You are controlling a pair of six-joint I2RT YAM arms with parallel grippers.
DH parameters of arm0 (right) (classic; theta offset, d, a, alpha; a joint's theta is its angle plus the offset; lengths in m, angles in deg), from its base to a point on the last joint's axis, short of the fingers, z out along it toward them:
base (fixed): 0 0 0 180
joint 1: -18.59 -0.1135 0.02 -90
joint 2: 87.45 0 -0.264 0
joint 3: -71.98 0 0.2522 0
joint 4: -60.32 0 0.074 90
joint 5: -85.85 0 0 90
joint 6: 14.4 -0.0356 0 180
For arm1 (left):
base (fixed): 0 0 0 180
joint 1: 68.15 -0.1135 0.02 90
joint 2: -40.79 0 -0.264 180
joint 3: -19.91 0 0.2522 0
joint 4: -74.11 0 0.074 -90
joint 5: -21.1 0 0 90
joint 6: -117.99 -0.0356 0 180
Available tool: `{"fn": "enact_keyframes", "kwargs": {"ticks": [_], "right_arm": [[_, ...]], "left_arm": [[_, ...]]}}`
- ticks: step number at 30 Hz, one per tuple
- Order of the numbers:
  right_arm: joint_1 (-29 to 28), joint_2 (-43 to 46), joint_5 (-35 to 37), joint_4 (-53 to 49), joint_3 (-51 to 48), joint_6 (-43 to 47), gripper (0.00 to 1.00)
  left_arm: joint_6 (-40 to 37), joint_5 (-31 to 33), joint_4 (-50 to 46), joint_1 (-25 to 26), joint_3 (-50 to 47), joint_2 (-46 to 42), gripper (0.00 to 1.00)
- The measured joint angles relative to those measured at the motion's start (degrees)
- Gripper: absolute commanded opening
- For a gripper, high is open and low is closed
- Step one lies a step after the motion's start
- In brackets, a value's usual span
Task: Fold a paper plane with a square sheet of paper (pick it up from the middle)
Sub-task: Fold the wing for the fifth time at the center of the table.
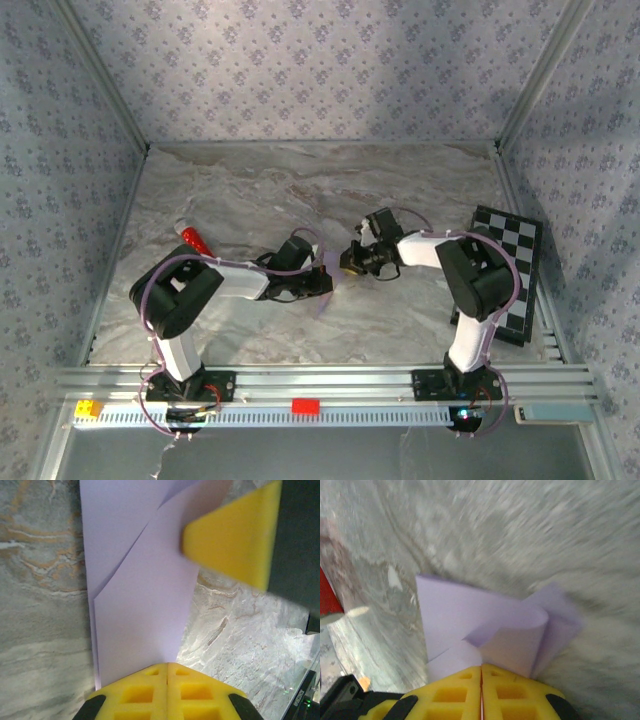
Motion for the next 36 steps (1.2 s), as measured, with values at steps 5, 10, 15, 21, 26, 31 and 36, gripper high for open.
{"fn": "enact_keyframes", "kwargs": {"ticks": [5,10,15,21,26,31,36], "right_arm": [[3.3,-1.4,2.3,-1.2,2.9,-0.6,0.10],[5.9,-2.8,3.4,-1.3,5.0,-0.8,0.10],[7.3,-2.4,3.3,-0.9,4.8,-1.0,0.12],[6.7,5.8,3.4,-0.2,2.1,-0.8,0.14],[2.6,8.4,0.9,2.0,0.1,-0.9,0.07],[-2.1,6.7,-0.7,3.0,-3.0,-1.5,0.02],[-3.3,3.8,0.3,3.4,-4.3,-2.4,0.00]], "left_arm": [[0.7,0.1,1.5,0.6,-0.2,0.5,0.00],[1.4,0.0,2.7,1.1,-0.2,0.8,0.00],[1.8,0.1,2.8,1.4,-0.3,0.8,0.00],[2.2,0.3,2.9,1.5,-0.3,0.8,0.00],[2.4,0.3,3.0,1.5,-0.3,0.8,0.00],[2.6,0.5,3.0,1.5,-0.3,0.8,0.00],[2.6,0.5,3.0,1.5,-0.3,0.8,0.00]]}}
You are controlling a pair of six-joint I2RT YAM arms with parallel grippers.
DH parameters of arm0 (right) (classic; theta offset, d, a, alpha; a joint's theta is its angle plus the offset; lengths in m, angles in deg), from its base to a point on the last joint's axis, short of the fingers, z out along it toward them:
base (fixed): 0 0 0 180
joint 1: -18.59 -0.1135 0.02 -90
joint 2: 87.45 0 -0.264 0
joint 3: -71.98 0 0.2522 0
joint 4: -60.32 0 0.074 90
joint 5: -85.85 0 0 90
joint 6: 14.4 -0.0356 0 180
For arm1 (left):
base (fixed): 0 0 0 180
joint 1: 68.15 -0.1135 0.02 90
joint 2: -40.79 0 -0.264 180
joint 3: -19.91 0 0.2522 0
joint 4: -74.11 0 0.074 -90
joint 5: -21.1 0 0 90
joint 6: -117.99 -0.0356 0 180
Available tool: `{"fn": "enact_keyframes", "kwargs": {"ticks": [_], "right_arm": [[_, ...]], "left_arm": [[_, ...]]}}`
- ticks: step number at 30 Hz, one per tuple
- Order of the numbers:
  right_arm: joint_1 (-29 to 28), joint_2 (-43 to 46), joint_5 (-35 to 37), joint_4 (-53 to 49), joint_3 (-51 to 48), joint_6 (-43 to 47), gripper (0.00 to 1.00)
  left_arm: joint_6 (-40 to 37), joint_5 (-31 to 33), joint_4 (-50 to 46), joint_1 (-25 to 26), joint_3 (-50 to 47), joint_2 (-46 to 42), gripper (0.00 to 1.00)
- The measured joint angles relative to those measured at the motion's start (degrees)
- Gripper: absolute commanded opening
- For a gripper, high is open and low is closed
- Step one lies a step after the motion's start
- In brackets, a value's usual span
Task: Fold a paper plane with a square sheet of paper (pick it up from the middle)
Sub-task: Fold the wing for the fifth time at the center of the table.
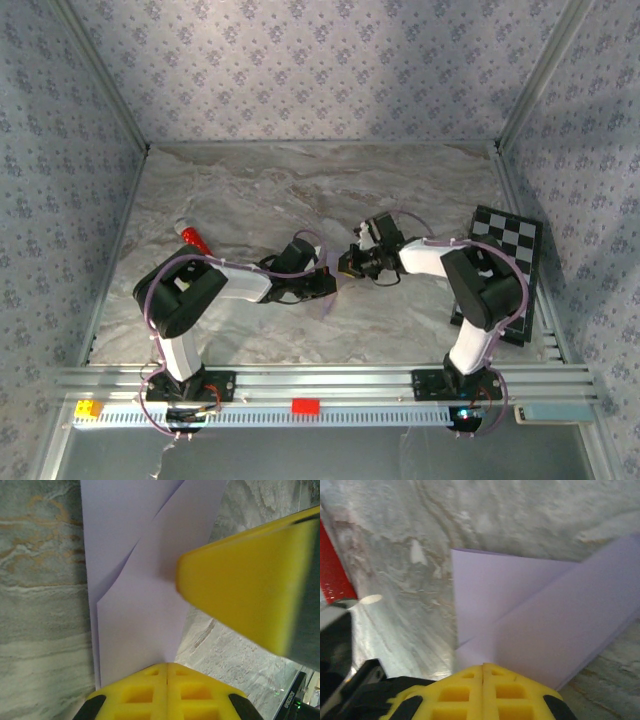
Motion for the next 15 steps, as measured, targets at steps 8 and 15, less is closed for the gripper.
{"fn": "enact_keyframes", "kwargs": {"ticks": [8,15], "right_arm": [[1.0,-0.9,-0.3,4.7,-2.7,-1.2,0.00],[1.2,-0.9,-0.8,5.4,-3.1,-1.1,0.00]], "left_arm": [[0.0,1.5,-1.4,0.9,0.0,-0.9,0.01],[-0.3,2.7,-7.6,2.5,0.0,-3.9,0.02]]}}
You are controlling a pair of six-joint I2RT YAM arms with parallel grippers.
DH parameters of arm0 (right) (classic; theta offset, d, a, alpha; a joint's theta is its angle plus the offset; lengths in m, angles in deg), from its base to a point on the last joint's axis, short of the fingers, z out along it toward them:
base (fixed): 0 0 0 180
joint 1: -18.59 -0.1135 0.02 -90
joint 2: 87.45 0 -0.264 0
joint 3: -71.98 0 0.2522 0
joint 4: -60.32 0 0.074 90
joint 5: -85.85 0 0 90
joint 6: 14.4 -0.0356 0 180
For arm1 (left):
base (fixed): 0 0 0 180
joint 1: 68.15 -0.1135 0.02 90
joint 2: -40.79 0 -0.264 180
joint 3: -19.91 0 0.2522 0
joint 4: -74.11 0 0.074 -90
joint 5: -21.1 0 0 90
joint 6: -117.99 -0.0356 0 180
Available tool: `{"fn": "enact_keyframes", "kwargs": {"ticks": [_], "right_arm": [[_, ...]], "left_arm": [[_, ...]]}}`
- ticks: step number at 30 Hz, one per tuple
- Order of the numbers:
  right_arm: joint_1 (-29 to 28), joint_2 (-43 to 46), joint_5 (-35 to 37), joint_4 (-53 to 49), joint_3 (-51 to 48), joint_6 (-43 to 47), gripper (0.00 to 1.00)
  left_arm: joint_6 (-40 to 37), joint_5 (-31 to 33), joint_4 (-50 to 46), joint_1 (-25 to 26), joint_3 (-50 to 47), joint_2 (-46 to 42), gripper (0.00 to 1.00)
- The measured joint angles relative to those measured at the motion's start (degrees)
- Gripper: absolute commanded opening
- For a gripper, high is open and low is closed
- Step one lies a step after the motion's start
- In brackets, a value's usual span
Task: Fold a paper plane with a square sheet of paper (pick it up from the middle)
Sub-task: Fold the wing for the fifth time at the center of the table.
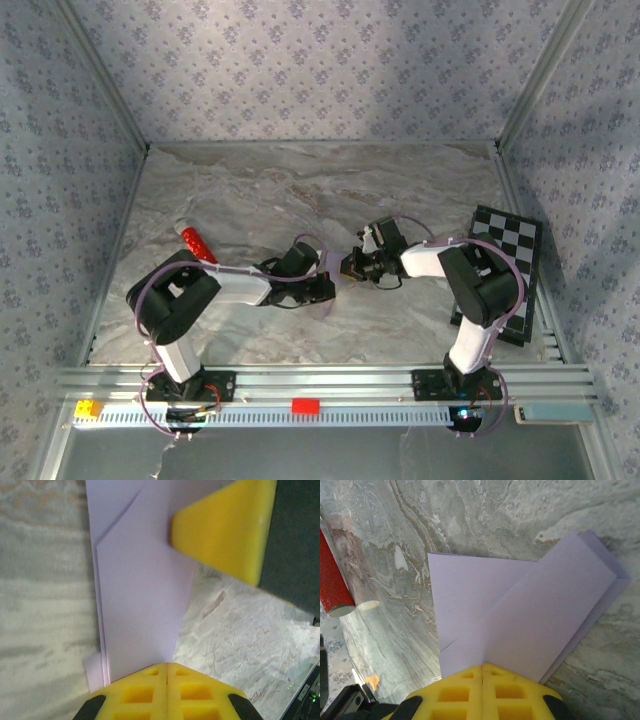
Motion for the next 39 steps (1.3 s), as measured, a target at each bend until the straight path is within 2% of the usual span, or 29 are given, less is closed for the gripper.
{"fn": "enact_keyframes", "kwargs": {"ticks": [7,15,21,28,39], "right_arm": [[0.3,0.0,0.0,0.0,0.0,0.0,0.00],[0.3,0.0,0.1,0.0,0.0,0.0,0.00],[0.3,-0.1,0.0,0.0,0.0,0.1,0.00],[0.5,-0.3,-0.4,0.0,0.0,0.5,0.00],[0.5,-0.3,-0.4,0.0,0.0,0.9,0.00]], "left_arm": [[-2.0,0.0,-7.4,0.2,4.9,-0.9,0.03],[-3.2,-0.3,-7.5,0.2,9.4,4.0,0.03],[-2.7,-0.6,-4.0,0.2,6.3,4.5,0.03],[-1.8,-0.5,-0.8,0.5,-0.2,0.1,0.03],[-2.6,0.2,-5.9,2.0,-3.7,-5.4,0.03]]}}
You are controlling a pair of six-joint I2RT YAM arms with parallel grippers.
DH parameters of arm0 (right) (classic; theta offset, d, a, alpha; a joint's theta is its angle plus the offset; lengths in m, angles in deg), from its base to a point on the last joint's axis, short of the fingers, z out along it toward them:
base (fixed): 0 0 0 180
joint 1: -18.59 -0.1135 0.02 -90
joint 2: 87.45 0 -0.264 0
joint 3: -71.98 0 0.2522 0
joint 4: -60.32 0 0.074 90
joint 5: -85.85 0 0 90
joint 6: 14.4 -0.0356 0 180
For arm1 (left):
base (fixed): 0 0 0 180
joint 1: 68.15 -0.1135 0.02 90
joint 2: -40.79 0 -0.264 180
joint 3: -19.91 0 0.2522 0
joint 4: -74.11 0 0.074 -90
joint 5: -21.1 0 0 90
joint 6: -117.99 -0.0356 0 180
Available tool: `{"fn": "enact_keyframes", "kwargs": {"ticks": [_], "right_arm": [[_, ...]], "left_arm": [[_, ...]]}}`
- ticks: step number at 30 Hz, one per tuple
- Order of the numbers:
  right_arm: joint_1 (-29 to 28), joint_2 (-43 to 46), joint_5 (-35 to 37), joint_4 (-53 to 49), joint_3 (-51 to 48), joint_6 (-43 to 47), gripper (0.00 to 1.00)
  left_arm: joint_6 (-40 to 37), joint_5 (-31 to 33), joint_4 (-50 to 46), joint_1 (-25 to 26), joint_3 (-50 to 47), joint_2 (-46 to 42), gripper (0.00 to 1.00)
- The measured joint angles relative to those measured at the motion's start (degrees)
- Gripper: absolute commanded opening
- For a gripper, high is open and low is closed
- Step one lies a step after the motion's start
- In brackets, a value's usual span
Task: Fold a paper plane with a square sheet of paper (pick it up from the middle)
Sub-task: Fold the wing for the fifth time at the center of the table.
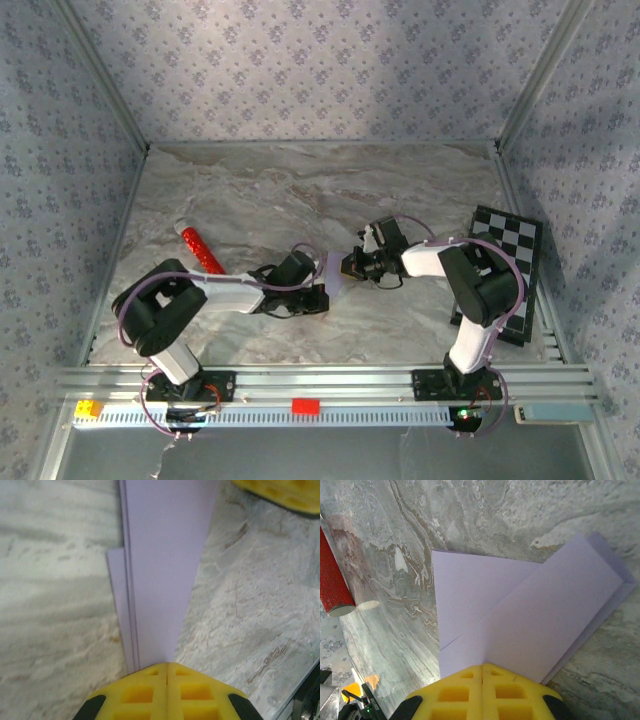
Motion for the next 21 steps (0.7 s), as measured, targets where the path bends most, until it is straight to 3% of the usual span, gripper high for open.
{"fn": "enact_keyframes", "kwargs": {"ticks": [8,13,21], "right_arm": [[0.0,0.0,0.0,0.0,0.0,0.0,0.00],[0.0,0.0,0.0,0.0,0.0,0.2,0.00],[0.1,0.0,0.0,0.0,0.0,0.2,0.00]], "left_arm": [[-1.6,2.8,-10.9,0.3,6.4,-2.2,0.06],[-2.4,1.9,-10.1,0.3,10.7,-1.5,0.06],[-2.9,-2.6,-8.6,0.4,10.0,3.9,0.06]]}}
